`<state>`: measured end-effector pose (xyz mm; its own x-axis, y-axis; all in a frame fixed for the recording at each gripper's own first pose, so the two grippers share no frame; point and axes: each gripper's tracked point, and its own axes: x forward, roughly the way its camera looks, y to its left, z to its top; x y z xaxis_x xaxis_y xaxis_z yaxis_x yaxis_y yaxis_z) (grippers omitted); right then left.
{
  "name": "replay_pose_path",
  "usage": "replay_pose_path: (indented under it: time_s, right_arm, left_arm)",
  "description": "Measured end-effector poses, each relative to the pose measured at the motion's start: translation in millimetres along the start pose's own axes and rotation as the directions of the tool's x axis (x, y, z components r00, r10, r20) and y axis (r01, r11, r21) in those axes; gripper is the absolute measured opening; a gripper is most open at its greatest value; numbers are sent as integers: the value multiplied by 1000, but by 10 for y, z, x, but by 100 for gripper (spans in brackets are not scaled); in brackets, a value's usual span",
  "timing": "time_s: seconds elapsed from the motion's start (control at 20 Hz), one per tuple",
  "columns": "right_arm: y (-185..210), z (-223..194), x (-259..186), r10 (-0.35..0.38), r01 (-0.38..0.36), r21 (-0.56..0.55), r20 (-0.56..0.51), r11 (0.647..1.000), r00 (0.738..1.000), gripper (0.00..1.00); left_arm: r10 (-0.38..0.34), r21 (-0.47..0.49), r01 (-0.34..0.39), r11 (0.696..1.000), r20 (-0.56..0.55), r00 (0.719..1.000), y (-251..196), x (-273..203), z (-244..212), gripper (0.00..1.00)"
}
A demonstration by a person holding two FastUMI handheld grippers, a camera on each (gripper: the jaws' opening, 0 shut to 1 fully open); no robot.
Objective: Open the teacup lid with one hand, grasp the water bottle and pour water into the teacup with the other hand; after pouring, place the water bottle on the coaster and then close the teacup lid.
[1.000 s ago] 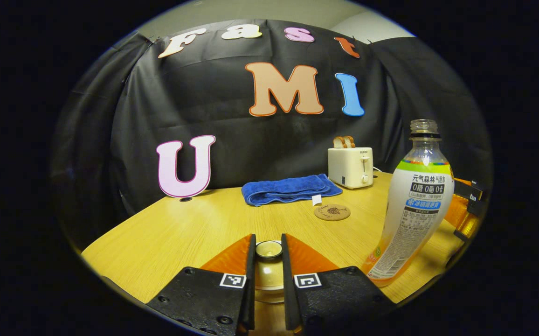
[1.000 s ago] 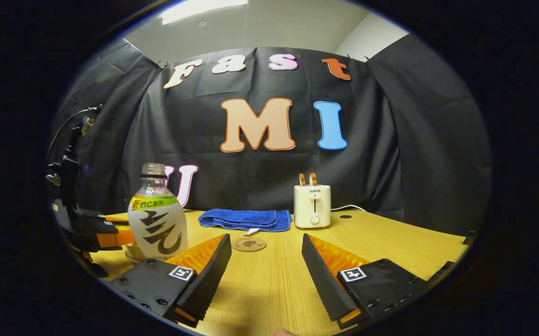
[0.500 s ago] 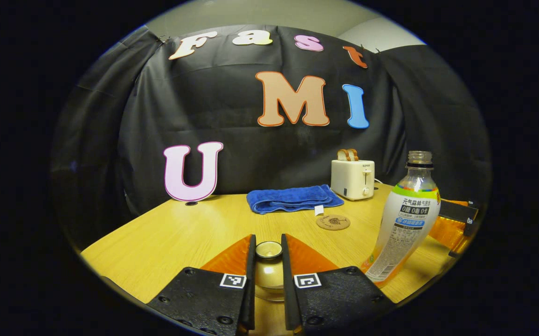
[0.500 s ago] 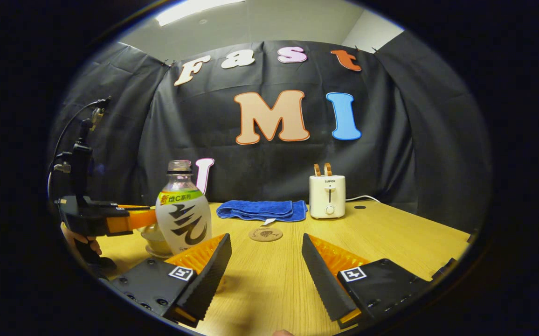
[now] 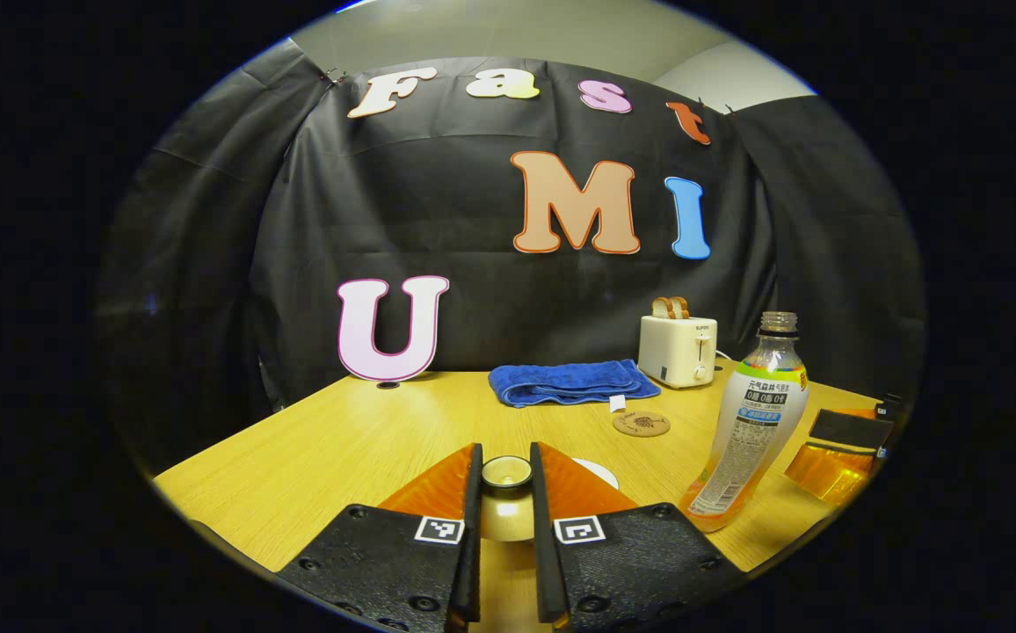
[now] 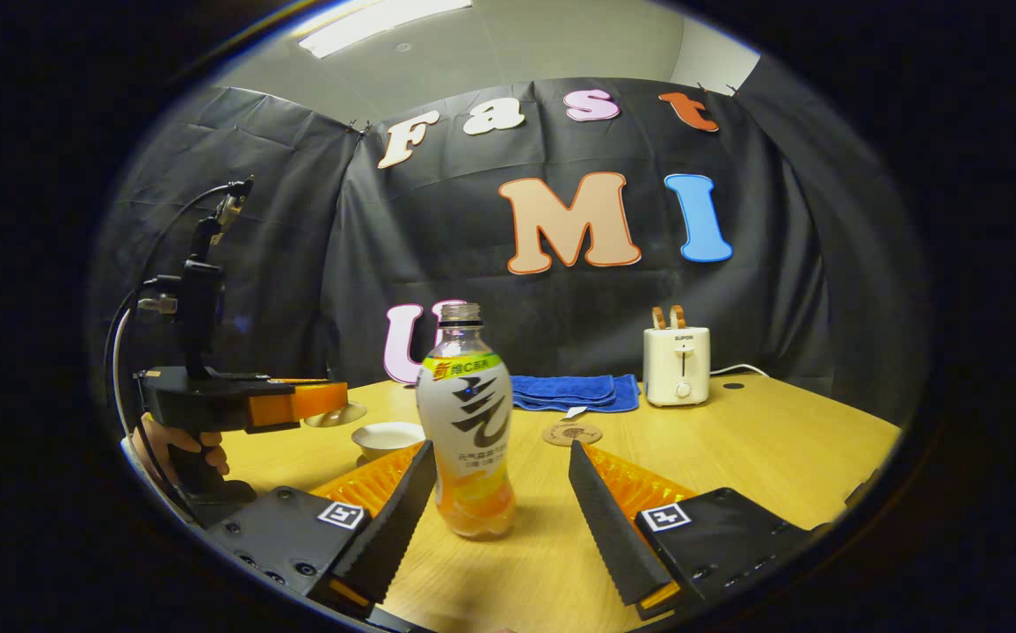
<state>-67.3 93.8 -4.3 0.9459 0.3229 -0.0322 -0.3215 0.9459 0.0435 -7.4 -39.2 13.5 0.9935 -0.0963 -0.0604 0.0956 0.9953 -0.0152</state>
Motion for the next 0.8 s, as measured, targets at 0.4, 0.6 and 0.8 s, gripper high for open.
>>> replay_pose_path:
  time_s: [0.4,0.6,0.8]
  right_arm:
    - [245,-90,232,14,-15,-36,-46,999,999,97]
    - [282,-170,365,-22,17,-60,-79,998,997,97]
    - [237,-232,432,-59,50,-88,-99,995,993,95]
  left_arm:
    - [5,-6,-5,1000,8,1000,86,-53,35,23]
    - [8,-13,-8,1000,21,1000,164,-59,95,22]
    - [3,-20,-2,1000,44,999,211,-87,179,24]
